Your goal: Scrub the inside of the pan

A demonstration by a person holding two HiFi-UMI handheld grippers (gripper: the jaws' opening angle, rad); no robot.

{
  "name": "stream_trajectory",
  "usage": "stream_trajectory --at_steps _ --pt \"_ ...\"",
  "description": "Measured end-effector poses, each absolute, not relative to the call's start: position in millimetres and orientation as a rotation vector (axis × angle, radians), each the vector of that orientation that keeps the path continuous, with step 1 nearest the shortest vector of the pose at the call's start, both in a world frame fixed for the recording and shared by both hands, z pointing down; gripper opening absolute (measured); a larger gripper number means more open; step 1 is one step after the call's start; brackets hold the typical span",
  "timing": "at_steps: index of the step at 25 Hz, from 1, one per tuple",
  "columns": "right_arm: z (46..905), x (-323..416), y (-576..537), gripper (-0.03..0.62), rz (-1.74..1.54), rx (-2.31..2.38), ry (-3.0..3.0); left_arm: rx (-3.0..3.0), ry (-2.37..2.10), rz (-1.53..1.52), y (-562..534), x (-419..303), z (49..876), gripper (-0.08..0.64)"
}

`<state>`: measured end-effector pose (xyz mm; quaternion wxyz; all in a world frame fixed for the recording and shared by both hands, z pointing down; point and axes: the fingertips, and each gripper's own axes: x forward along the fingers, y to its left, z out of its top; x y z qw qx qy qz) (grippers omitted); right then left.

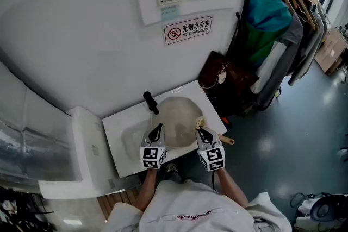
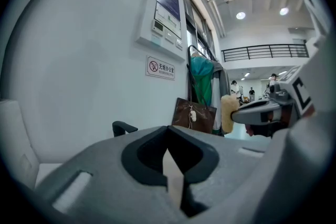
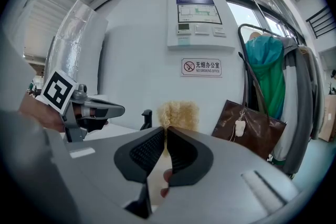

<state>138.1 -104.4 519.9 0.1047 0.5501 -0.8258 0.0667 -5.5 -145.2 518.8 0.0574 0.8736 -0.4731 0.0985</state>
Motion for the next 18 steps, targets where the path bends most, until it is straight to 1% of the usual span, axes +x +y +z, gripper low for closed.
stream_trajectory --at_steps 18 --pt "506.9 103.4 -182.3 0.025 0.171 1.678 -2.355 2.661 -1.368 0.278 -216.3 -42.5 517.0 0.000"
